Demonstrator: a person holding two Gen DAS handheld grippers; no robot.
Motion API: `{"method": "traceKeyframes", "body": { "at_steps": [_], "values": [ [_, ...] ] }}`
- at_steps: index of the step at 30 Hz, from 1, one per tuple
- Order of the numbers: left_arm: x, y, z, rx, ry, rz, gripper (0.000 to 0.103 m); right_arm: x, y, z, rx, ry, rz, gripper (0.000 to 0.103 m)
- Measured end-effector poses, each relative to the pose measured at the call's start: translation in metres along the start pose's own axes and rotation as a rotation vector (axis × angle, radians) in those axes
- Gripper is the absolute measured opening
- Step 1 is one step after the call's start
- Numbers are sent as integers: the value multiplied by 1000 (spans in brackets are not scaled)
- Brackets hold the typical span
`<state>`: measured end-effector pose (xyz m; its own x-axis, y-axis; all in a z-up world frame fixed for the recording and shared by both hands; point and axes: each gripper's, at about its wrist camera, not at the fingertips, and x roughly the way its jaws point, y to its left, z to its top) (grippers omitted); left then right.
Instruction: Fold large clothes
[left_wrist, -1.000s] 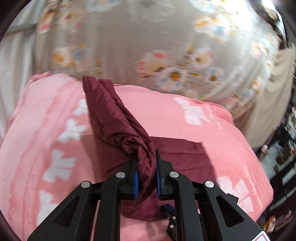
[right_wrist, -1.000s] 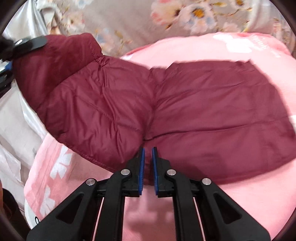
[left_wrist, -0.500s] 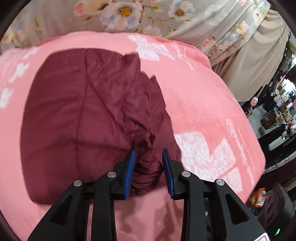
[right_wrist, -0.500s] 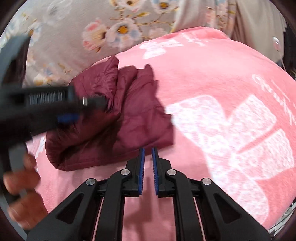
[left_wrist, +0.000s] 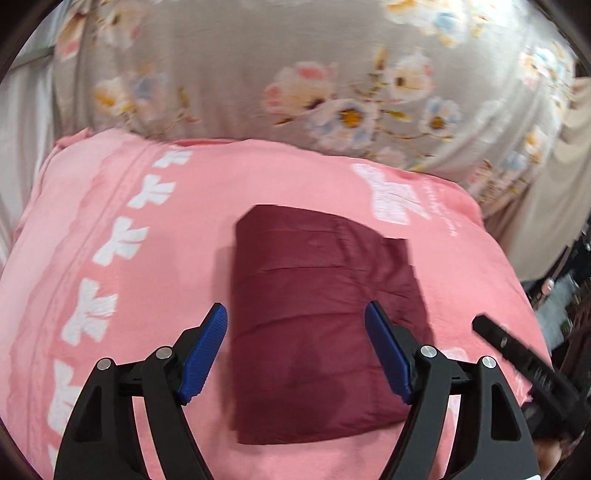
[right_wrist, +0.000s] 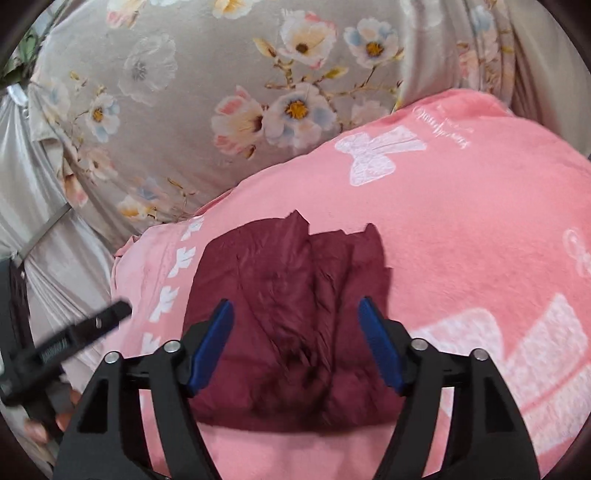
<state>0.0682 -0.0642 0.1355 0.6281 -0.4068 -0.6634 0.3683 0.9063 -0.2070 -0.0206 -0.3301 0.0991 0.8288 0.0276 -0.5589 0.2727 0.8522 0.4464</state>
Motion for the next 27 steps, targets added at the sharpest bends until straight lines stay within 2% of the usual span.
{"method": "traceKeyframes", "body": {
  "at_steps": [4,8,9,10,11,12,13,14,16,19,21,25,27],
  "values": [
    [10,27,7,-43,6,59,74,59,-2,23,77,131,-9,78],
    [14,38,10,-53,9,82,74,105,-14,21,169,273,0,77],
    [13,39,10,-54,7,81,74,113,-15,19,183,295,13,65],
    [15,39,11,-55,7,80,74,115,-15,17,185,304,31,45],
    [16,38,13,-56,7,78,74,116,-13,16,176,303,65,32],
    [18,36,16,-56,6,73,74,111,-12,18,166,290,101,13],
    [20,35,18,-55,5,70,74,103,-12,20,161,269,128,7],
    [20,32,20,-50,4,66,74,89,-13,23,152,233,148,6],
    [21,25,23,-34,-4,59,74,64,-14,27,112,170,133,5],
    [24,13,27,-6,-12,50,74,42,-20,30,26,107,7,5],
    [31,2,30,9,-5,35,74,42,-31,26,-5,110,-77,5],
    [59,-22,33,39,36,21,74,56,-56,9,-15,153,-155,5],
    [78,-37,29,77,62,37,74,63,-64,-1,-5,162,-169,5]
  ]
}}
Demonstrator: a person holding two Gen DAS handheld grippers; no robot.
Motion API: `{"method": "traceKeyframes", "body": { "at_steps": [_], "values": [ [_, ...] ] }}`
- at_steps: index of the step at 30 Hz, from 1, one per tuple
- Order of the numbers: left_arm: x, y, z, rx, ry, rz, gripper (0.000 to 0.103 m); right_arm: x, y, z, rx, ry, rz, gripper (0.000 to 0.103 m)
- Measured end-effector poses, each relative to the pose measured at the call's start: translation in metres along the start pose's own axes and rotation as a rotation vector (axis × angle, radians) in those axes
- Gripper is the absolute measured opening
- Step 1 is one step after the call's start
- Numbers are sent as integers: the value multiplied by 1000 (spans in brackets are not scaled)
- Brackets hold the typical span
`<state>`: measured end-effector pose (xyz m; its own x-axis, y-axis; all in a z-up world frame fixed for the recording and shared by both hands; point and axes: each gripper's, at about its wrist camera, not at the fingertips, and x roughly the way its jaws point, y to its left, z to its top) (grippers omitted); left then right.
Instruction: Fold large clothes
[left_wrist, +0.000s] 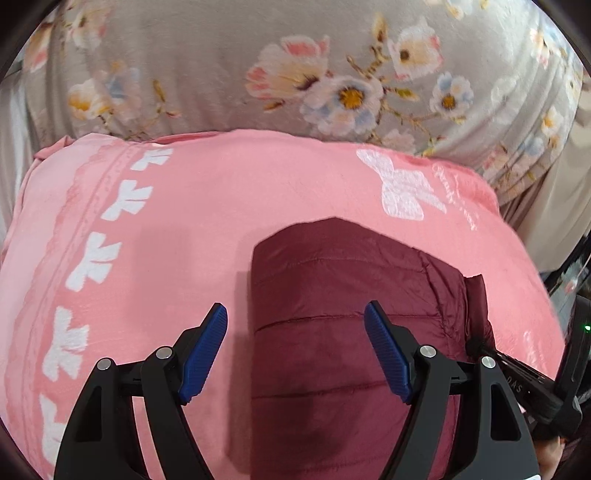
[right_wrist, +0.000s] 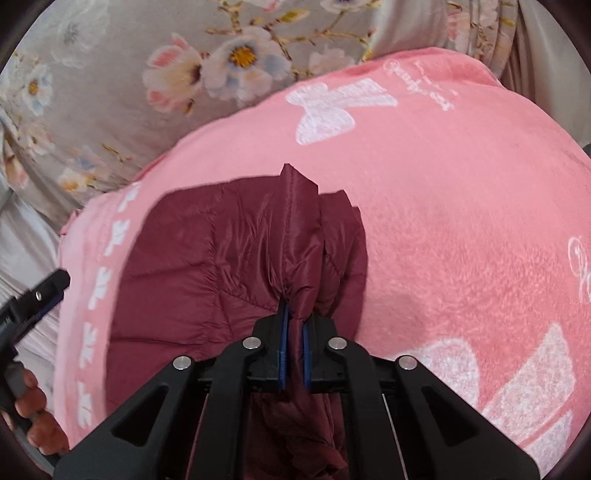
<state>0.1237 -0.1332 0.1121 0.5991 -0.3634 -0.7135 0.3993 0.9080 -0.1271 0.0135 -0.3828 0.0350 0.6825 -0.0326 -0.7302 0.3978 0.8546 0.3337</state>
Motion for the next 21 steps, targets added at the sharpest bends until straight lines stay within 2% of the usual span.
{"method": "traceKeyframes", "body": {
  "at_steps": [3,6,16,19,21],
  "values": [
    [27,-17,-11,47,49,26,72,9,-8,-8,24,5,2,6],
    [49,-22,-26,43,96,19,72,16,-9,-13,24,4,-8,6],
    [76,-29,-54,90,61,102,78,31,-6,-29,12,-20,-23,10],
    [76,-26,-53,100,80,96,77,20,-9,-24,39,-19,-30,17],
    [71,-18,-47,90,103,73,74,0,-10,-18,49,-54,-36,18]
  ]
}}
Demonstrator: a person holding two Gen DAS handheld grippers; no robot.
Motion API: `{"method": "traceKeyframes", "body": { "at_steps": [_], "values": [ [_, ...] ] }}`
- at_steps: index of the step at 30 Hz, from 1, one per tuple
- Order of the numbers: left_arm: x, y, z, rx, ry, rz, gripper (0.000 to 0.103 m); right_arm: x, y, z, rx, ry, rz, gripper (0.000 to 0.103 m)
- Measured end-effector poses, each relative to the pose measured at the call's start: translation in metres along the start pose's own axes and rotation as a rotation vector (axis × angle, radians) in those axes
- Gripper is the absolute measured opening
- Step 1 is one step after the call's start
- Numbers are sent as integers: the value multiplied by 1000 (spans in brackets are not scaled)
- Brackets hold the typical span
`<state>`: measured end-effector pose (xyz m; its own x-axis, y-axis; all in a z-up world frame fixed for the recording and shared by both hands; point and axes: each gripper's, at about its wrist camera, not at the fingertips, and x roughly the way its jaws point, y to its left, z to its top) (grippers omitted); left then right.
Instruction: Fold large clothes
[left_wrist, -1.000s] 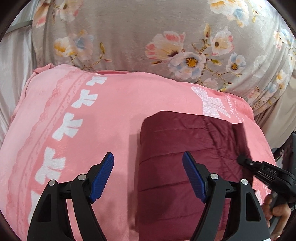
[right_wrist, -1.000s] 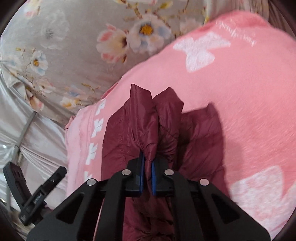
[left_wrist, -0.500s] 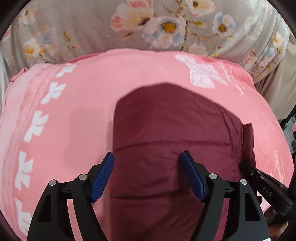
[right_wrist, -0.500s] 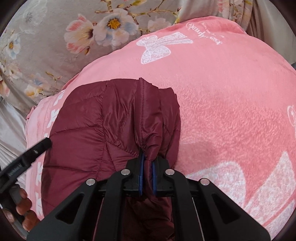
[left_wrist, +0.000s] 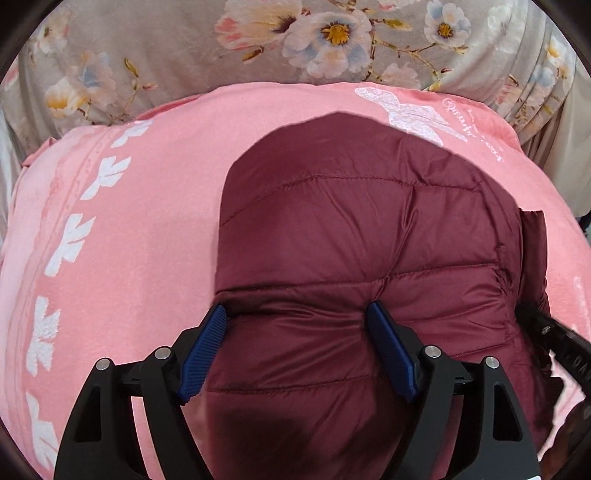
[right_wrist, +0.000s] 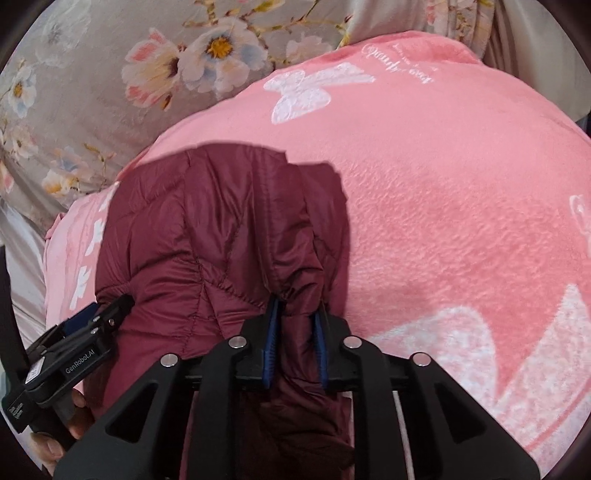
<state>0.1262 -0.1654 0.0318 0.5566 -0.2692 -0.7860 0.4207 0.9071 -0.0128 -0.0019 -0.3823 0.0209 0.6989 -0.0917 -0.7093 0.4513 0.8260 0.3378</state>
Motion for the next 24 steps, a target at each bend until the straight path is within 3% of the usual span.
{"method": "traceKeyframes", "body": {
  "at_steps": [6,9,12,19,24],
  "values": [
    [-30,17,48,-35,-89,16,73,-47,8,44,17,-136,51,19],
    [-35,10,77,-44,-133,24,73,-35,19,66,7,-153,23,18],
    [-21,-7,97,-26,-127,29,73,-8,25,75,19,-117,20,18],
    [39,-34,92,14,-44,62,74,53,19,56,30,-34,-40,18],
    [60,-33,80,2,-40,53,77,70,-1,45,83,-26,-6,15]
  ]
}}
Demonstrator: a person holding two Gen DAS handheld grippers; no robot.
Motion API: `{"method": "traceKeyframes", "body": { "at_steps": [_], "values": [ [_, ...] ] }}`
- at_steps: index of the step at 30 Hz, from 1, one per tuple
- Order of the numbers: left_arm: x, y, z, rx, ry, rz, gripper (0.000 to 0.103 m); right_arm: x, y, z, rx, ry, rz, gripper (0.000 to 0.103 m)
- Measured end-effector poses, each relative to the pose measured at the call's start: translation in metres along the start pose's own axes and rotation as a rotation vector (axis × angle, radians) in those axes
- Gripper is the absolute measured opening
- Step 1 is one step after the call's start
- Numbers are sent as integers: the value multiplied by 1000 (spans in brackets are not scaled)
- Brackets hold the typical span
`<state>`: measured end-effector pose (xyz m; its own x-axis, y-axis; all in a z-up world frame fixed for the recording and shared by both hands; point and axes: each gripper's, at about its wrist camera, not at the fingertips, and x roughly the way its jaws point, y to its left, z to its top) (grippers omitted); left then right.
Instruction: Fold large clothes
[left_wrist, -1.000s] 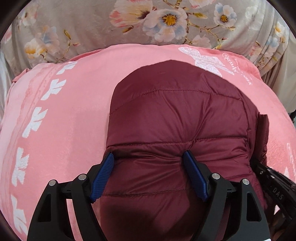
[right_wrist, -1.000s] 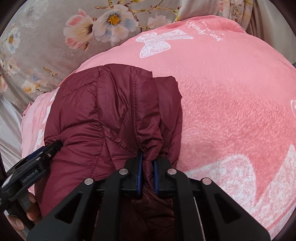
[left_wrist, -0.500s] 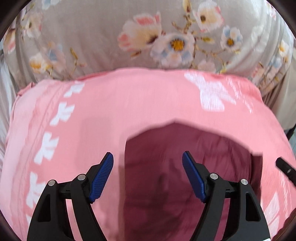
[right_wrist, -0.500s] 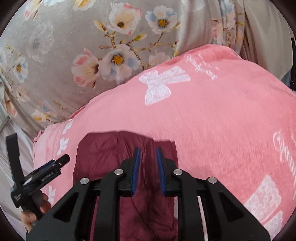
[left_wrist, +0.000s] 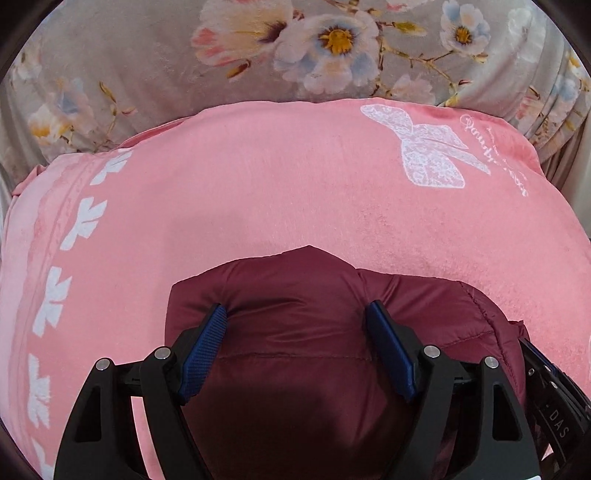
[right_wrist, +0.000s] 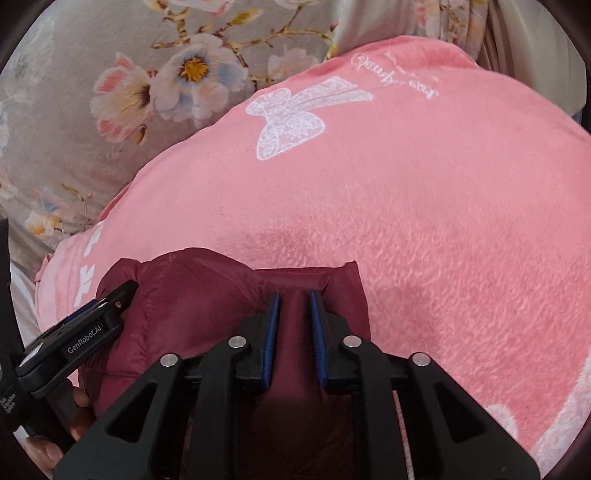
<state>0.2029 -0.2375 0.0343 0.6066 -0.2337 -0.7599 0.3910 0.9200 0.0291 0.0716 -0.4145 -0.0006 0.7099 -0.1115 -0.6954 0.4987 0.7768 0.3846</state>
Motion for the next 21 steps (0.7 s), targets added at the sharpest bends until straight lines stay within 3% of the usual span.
{"method": "traceKeyframes", "body": {
  "at_steps": [10,21],
  "values": [
    [12,-11,-14,21,-92,52,82,13,8,-14,-60,-47,-47,15],
    [19,-17,-22,24,-129,83,84,17,9,-15,-70,-56,-58,15]
  ]
}}
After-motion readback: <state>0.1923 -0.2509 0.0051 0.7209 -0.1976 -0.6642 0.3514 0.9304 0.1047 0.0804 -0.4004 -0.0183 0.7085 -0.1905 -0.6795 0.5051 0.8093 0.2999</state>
